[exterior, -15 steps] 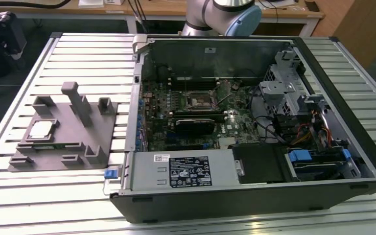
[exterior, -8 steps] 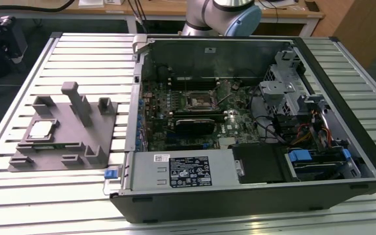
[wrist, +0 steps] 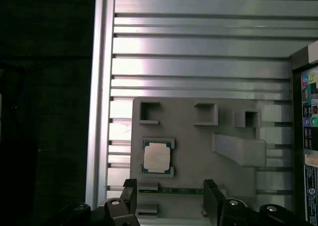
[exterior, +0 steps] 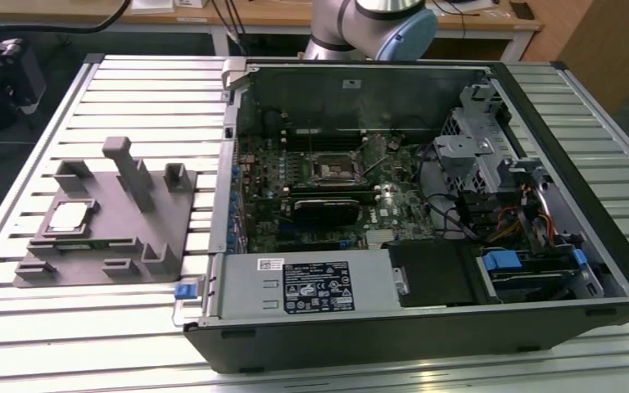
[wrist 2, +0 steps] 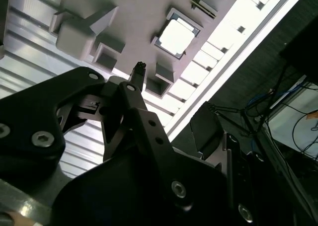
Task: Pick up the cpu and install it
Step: 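Pick up the cpu and move it towards the insertion slot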
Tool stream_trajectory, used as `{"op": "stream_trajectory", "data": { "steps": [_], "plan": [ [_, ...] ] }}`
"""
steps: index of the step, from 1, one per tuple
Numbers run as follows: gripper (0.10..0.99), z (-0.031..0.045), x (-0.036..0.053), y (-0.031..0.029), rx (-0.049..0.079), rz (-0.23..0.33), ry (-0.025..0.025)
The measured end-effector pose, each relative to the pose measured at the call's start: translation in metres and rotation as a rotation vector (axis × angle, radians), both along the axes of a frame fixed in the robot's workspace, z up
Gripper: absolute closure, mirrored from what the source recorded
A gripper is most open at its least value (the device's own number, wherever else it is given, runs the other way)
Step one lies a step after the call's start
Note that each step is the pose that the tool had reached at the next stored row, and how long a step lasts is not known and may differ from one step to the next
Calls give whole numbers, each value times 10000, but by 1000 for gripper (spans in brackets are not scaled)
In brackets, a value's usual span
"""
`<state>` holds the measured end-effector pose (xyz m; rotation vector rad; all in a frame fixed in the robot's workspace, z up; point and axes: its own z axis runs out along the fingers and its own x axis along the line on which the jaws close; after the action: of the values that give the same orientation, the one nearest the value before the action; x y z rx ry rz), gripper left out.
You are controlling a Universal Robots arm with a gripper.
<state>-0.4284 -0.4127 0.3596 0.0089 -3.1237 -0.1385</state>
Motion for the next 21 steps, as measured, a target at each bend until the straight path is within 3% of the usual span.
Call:
{"op": "stream_trajectory", "data": {
  "steps": [7,17,20,21],
  "plan": [
    [439,-85,-10,0,0,9,39],
    [439,-167,-10,0,-1,24,43],
    [376,-193,-10,0,0,27,43],
    [310,-205,-10,0,0,29,43]
  ]
}}
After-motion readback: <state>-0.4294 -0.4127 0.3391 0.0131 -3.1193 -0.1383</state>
